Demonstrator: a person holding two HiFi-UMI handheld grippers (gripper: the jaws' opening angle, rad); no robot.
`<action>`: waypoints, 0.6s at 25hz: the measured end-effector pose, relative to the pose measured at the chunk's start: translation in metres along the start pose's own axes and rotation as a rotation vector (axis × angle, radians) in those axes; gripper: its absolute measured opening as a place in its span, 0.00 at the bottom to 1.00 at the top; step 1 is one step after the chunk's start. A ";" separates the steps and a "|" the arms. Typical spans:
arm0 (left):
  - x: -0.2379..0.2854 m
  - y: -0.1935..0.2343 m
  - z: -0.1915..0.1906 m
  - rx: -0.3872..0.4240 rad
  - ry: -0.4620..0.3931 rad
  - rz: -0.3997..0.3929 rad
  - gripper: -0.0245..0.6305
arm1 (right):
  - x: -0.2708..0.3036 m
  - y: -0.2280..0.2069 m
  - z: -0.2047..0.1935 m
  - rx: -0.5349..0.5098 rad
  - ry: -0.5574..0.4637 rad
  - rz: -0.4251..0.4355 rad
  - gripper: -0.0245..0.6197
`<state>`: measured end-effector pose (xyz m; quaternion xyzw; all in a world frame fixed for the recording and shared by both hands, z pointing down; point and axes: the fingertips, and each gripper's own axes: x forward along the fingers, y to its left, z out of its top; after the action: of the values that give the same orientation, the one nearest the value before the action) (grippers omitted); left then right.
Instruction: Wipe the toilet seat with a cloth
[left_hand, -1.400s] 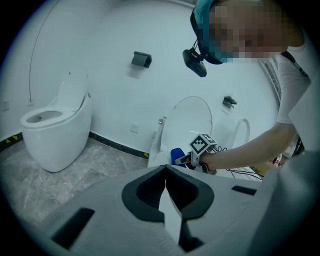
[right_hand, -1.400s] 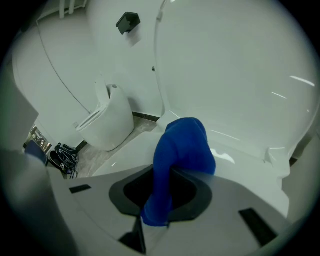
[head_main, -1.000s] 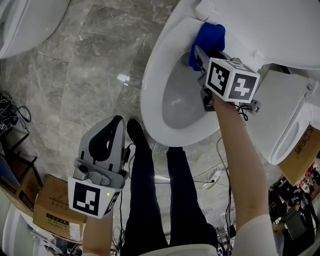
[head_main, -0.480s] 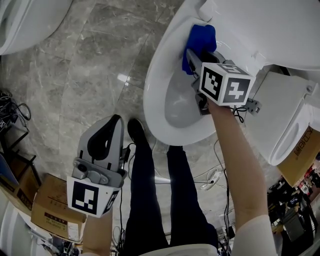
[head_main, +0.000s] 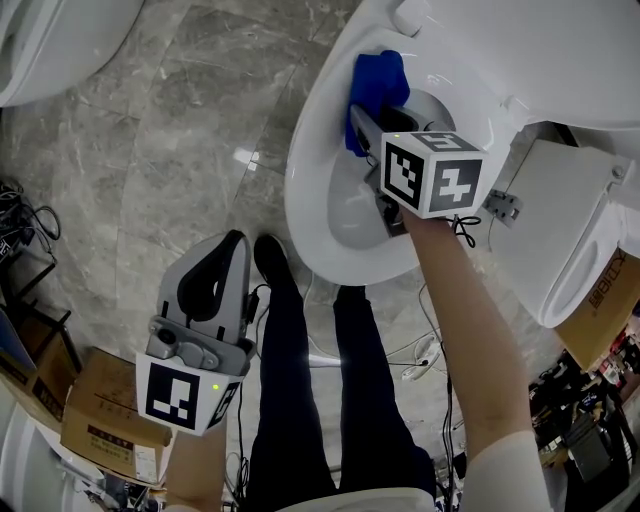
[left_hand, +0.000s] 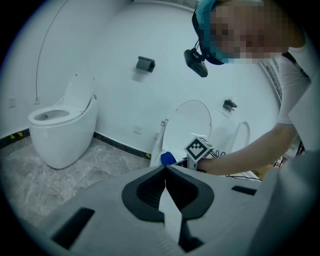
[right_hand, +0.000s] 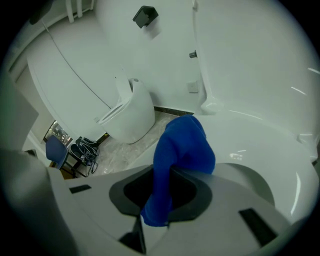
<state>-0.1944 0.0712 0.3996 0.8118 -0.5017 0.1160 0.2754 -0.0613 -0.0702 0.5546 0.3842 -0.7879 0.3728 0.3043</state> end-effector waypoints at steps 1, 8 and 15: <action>-0.001 0.000 -0.001 0.001 0.000 0.000 0.05 | 0.000 0.002 -0.002 0.001 0.003 0.007 0.15; -0.014 0.003 -0.003 -0.001 -0.013 0.016 0.05 | -0.001 0.019 -0.016 -0.007 0.020 0.034 0.15; -0.026 0.004 -0.007 -0.010 -0.022 0.031 0.05 | -0.002 0.031 -0.024 -0.015 0.029 0.045 0.15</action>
<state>-0.2094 0.0935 0.3946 0.8038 -0.5177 0.1090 0.2720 -0.0813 -0.0368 0.5553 0.3588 -0.7945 0.3792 0.3104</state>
